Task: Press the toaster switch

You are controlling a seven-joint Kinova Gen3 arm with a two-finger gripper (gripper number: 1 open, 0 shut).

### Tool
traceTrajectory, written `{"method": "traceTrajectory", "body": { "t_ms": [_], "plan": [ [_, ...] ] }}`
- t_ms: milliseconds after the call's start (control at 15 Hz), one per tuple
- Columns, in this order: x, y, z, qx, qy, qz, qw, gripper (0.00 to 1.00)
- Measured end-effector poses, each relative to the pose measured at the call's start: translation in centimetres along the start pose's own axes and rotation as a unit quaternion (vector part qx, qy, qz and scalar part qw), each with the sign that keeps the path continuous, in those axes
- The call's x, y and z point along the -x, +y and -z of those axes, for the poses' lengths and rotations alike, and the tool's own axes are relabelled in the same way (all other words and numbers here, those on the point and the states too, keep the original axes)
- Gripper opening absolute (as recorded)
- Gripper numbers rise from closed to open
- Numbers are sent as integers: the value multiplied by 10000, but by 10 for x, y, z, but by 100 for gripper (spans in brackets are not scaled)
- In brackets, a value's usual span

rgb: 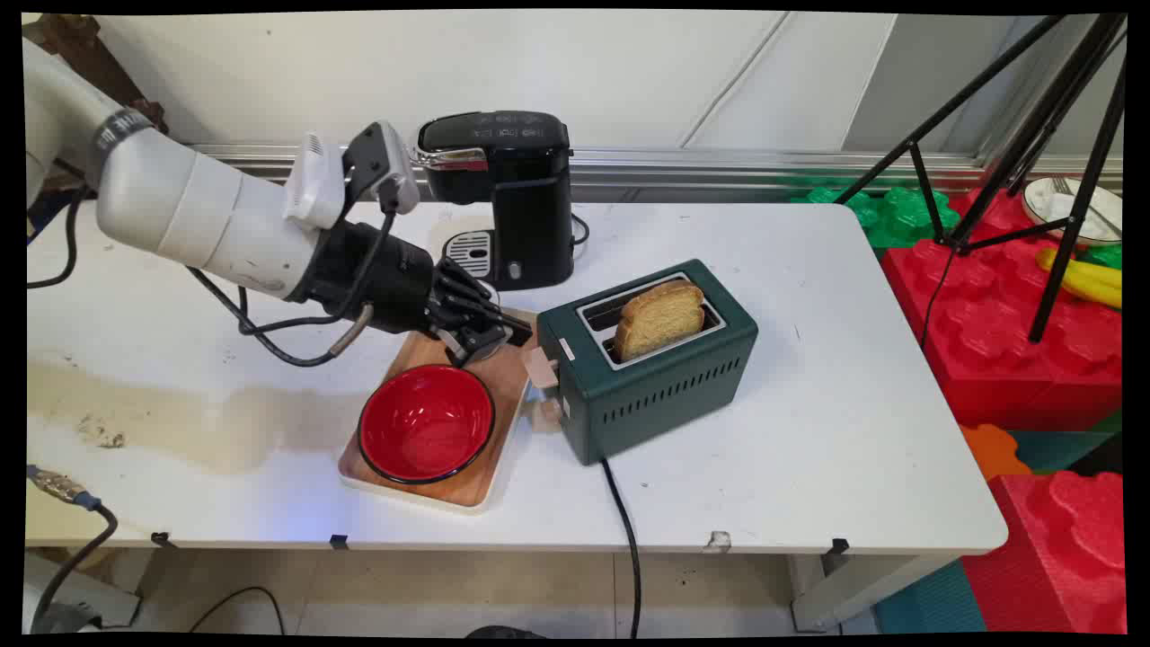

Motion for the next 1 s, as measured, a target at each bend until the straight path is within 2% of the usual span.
{"method": "traceTrajectory", "body": {
  "t_ms": [1000],
  "plan": [
    [11, 0, -32, 50, -32, 17, 10000, 0]
  ]
}}
